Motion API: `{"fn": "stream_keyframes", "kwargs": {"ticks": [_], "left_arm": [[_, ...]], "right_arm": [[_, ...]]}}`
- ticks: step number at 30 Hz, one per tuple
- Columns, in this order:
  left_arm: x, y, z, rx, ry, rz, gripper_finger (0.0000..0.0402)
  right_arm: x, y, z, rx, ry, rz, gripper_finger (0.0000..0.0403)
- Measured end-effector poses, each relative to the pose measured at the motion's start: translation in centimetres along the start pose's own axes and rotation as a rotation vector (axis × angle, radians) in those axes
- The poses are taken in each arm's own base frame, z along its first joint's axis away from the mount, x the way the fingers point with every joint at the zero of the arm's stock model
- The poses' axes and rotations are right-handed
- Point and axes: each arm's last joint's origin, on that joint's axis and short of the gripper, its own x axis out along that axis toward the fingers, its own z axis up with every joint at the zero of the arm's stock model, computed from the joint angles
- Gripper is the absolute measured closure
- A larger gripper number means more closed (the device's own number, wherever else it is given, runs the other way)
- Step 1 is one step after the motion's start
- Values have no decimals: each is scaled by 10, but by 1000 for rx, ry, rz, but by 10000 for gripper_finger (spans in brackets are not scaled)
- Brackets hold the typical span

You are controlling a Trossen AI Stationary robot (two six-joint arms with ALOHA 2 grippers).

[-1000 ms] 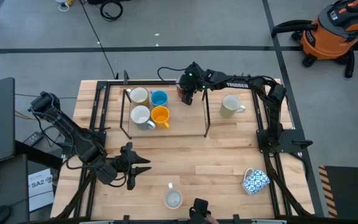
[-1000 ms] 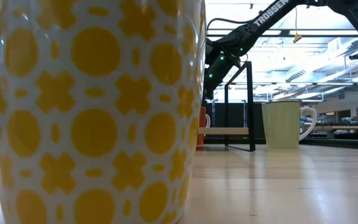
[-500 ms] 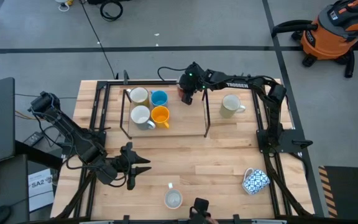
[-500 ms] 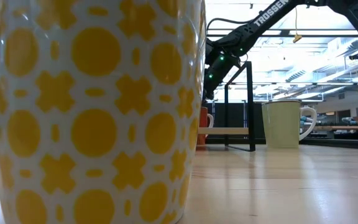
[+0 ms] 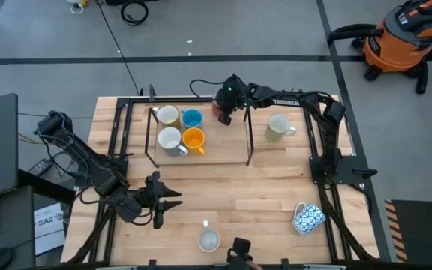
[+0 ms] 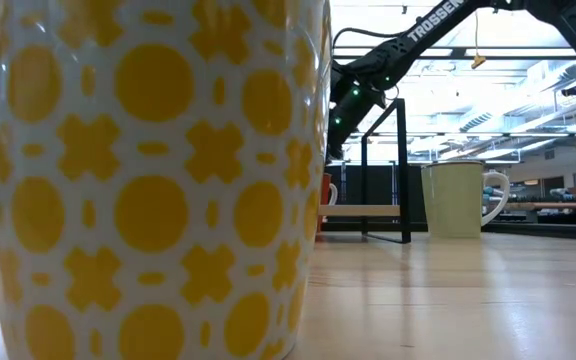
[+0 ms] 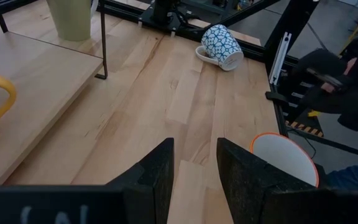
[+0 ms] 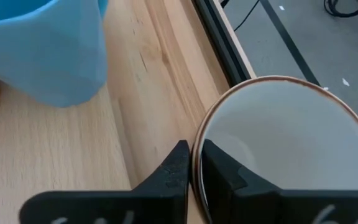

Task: Place coffee mugs
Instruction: Put the red mug on the shelf

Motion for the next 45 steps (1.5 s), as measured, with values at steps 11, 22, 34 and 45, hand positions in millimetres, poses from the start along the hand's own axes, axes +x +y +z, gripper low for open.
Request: {"fn": "stream_keyframes", "kwargs": {"ticks": [11,22,34,45], "left_arm": [[0,0,0,0,0,0,274],[0,0,0,0,0,0,274],[0,0,0,0,0,0,274],[0,0,0,0,0,0,274]], "right_arm": [[-36,2,54,-23,-22,15,372],[-84,54,97,-111,47,31,372],[-91,106,90,-11,173,41,372],[-90,111,89,82,178,32,372]]}}
